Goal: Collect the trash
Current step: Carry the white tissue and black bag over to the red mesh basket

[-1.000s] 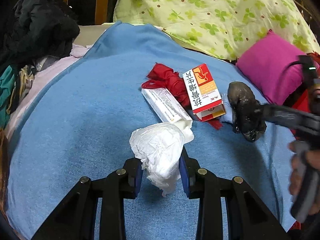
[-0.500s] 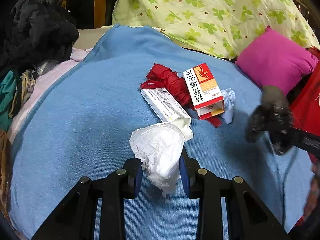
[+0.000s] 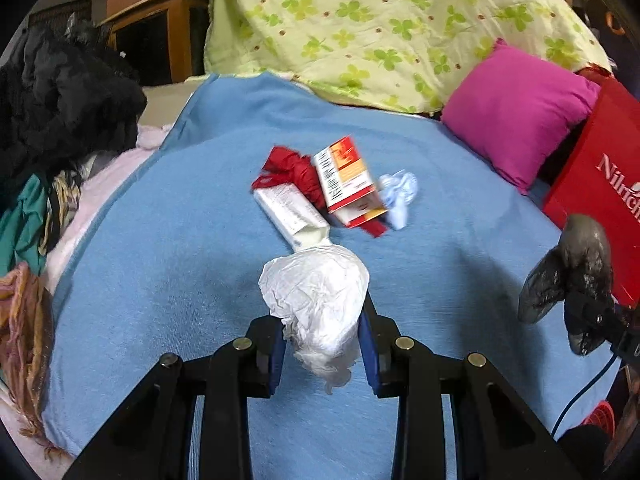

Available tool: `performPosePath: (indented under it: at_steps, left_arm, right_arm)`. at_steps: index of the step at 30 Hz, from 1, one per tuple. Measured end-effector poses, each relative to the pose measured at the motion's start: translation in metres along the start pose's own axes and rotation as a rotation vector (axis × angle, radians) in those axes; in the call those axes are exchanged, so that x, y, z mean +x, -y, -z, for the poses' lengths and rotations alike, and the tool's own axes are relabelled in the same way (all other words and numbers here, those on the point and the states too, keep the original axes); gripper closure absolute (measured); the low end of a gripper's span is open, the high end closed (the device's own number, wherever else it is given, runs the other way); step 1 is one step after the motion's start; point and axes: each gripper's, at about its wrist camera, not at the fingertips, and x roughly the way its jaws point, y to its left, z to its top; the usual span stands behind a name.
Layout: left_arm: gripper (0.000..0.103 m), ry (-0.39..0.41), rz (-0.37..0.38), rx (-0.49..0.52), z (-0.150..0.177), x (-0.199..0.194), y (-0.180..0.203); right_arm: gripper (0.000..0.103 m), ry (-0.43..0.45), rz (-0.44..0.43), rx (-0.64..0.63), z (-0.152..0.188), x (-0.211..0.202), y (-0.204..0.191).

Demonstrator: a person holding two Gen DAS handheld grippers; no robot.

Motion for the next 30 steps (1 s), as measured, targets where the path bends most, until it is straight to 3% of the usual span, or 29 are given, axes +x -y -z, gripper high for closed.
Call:
performPosePath:
  at_steps: [15,30]
  left_arm:
    - [0.069,0.054,0.064,0.146,0.004,-0.052,0.078]
    - [0.069,0.070,0.127,0.254,0.014,-0.081,0.136]
  right_arm:
    - [0.060,0.115,0.000,0.140,0.043,-0.084,0.059]
    - [0.060,0.178,0.027,0.252,0.077,-0.130,0.102]
